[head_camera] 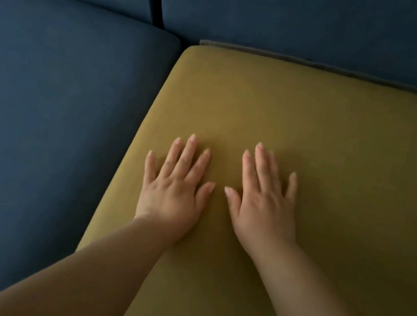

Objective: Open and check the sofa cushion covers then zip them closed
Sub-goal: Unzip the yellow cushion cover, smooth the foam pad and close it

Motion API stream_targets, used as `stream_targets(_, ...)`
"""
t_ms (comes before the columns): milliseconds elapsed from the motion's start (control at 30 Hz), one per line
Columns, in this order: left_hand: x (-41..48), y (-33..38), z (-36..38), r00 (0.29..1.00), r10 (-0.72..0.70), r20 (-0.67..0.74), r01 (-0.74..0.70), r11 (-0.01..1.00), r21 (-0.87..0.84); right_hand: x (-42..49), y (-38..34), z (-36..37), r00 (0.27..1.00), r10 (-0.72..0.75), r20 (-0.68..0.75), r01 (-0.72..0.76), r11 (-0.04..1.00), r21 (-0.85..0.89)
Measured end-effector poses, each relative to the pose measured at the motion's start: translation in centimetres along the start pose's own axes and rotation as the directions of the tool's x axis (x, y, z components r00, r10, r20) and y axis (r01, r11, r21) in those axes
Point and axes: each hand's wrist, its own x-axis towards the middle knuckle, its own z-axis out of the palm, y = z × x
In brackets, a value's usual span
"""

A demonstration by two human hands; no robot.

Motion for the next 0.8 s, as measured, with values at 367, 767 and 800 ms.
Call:
stream_targets(367,-1.1,5.6,-0.3,0.998,0.043,-0.035,-0.045,0.997,-0.061,-2.1,3.0,-1.6,0.989,0.027,-0.147,-0.012,0.995,0.102)
stream_targets(767,-1.1,16.8,2.9,0.984,0.174,0.031,-0.173,0.985,-0.003,-7.0,14.6,-2.5,0.985,0.172,0.0,-0.172,0.985,0.011)
stream_targets(800,-1.2,17.8,3.4,0.988,0.137,0.071,-0.14,0.99,0.027,-7.7,15.7,-2.2,0.988,0.15,0.031,-0.151,0.988,0.015)
